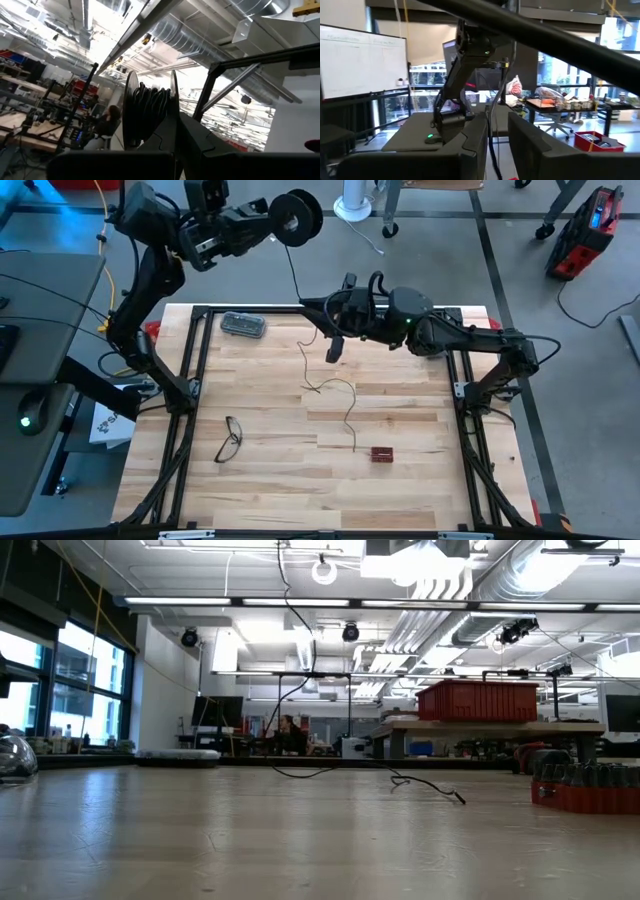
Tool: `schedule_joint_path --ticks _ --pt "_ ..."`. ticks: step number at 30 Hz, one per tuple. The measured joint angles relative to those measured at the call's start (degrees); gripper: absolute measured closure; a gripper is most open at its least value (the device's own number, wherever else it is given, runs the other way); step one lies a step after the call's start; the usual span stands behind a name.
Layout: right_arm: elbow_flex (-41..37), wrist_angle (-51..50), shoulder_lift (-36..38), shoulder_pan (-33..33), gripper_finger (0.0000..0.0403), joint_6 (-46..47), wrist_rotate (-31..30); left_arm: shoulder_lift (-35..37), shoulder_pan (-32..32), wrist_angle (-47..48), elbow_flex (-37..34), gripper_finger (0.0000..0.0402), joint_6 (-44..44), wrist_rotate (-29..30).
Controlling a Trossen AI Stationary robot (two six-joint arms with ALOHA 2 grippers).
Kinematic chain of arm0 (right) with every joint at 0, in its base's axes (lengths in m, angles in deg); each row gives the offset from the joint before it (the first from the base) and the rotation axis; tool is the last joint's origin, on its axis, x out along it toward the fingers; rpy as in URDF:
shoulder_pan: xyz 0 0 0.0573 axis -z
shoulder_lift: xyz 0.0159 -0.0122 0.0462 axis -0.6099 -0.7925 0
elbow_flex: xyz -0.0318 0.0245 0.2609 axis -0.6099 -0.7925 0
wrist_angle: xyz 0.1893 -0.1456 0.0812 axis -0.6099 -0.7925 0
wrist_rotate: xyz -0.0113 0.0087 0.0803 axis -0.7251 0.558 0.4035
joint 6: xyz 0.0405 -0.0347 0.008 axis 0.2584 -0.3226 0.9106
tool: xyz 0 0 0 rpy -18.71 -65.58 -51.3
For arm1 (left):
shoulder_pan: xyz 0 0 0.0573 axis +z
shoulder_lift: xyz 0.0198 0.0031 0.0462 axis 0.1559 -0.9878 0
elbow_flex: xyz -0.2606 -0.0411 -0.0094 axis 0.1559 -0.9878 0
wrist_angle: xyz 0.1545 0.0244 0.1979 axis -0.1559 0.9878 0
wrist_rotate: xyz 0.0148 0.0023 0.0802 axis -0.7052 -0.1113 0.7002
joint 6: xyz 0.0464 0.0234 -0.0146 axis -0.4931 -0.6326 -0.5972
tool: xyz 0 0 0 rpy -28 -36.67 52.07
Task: Coil cords
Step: Coil the black wire into the spool
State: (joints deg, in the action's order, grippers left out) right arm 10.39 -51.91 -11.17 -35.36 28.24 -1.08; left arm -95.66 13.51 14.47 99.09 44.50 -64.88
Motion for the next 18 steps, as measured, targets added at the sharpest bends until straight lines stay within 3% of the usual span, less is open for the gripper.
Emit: schedule_joint_path --ticks 9,14,18 --pt "0.0 -0.2 0.0 0.0 0.0337 -1.7 -0.8 0.2 0.4 1.1 0.0 0.0401 -1.5 -0.1" --pt "0.0 -1.5 0.4 -0.2 0.0391 -1.9 -1.5 0.6 0.9 1.3 0.0 0.0401 -2.1 0.0" --pt "0.0 -3.7 1.9 -1.3 0.0400 -2.4 -3.2 1.7 2.1 4.6 0.0 0.0401 -2.7 0.2"
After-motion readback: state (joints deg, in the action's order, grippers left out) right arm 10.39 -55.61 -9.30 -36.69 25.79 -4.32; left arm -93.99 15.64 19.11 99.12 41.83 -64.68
